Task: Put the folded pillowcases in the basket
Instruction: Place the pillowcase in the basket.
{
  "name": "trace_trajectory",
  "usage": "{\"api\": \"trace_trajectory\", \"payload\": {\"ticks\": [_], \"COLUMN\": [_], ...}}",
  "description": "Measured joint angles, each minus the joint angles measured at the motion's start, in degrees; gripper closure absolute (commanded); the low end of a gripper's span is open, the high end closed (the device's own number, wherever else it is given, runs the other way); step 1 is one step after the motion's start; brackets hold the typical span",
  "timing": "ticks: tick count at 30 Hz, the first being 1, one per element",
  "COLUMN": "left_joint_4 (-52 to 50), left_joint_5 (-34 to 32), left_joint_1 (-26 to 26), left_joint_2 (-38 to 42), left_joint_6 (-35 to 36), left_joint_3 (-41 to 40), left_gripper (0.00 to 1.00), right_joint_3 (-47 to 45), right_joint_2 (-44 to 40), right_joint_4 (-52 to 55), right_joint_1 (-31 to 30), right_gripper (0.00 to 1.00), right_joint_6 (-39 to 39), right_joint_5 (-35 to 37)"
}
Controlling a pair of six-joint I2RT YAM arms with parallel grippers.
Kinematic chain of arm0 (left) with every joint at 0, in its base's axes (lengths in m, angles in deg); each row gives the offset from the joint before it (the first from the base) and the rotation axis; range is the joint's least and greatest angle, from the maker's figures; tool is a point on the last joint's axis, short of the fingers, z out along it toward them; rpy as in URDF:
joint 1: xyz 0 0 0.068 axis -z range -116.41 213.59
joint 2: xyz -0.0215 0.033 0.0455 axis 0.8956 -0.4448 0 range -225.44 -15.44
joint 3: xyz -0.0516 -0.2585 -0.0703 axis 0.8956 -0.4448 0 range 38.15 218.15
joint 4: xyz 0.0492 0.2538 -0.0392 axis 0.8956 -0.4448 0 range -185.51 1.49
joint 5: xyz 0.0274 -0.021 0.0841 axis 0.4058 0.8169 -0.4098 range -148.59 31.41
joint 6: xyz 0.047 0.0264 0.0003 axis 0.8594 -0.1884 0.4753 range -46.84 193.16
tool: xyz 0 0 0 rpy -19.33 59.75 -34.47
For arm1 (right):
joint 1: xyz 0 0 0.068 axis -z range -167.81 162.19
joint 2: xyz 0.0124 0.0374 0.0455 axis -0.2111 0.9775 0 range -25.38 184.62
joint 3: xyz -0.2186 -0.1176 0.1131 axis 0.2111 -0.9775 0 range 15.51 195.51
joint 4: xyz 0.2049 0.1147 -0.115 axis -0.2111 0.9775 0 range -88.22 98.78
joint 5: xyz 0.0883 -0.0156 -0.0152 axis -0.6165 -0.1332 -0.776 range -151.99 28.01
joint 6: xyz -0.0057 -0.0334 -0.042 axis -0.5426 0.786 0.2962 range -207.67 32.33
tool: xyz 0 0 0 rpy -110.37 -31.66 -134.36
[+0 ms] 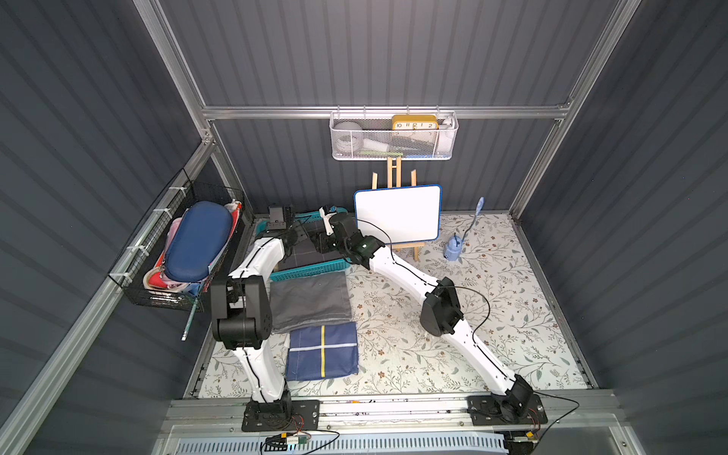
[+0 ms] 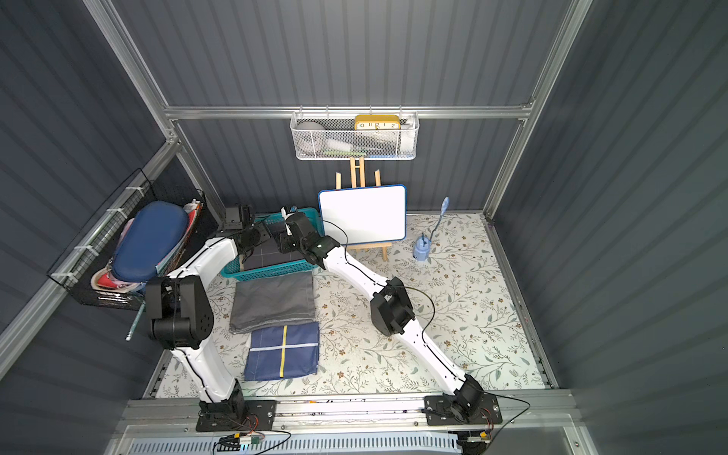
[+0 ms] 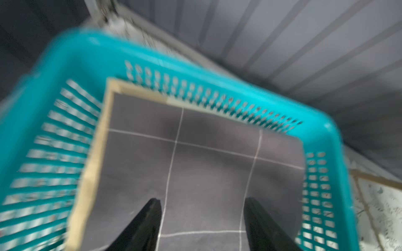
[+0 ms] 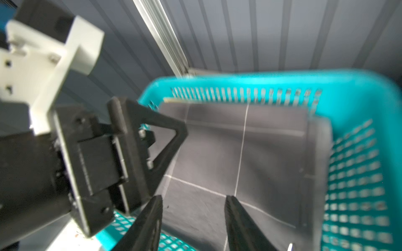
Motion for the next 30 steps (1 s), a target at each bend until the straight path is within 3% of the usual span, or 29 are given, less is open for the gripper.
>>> {"api": "trace_trajectory", "payload": {"ticks": [7,23,26,30], "left_joint_4": [-0.04,-2.27,-1.29,1.42], "left_joint_5": [1.07,-4.81,-3.93,-2.43], "left_joint_1": [-0.98,-2.34,-2.23,-1.33], "left_joint_2": [-3.21,-4.09,-0.35,11.08], "left_joint_6": [-0.07,-1.81,-1.81,-2.1], "left_joint_3": [-0.04,0.07,-2.43,-9.97], "left_gripper": [0.32,0.22,0.21,0.16], "right_joint_3": [-0.02,-1.62,-5.03,-13.18], "right_joint_2": [3.89,2.62,-0.76,-9.33], "right_joint_4": [0.46,1.33,1.73,1.46], "right_joint_1": [0.79,2.82,2.62,2.05], "right_gripper": [0.49,0.49,0.48,0.47], "right_joint_6": [-0.55,-3.15,-2.6,-0.87], "right_joint_5": [0.26,3.63,3.5,3.48]}}
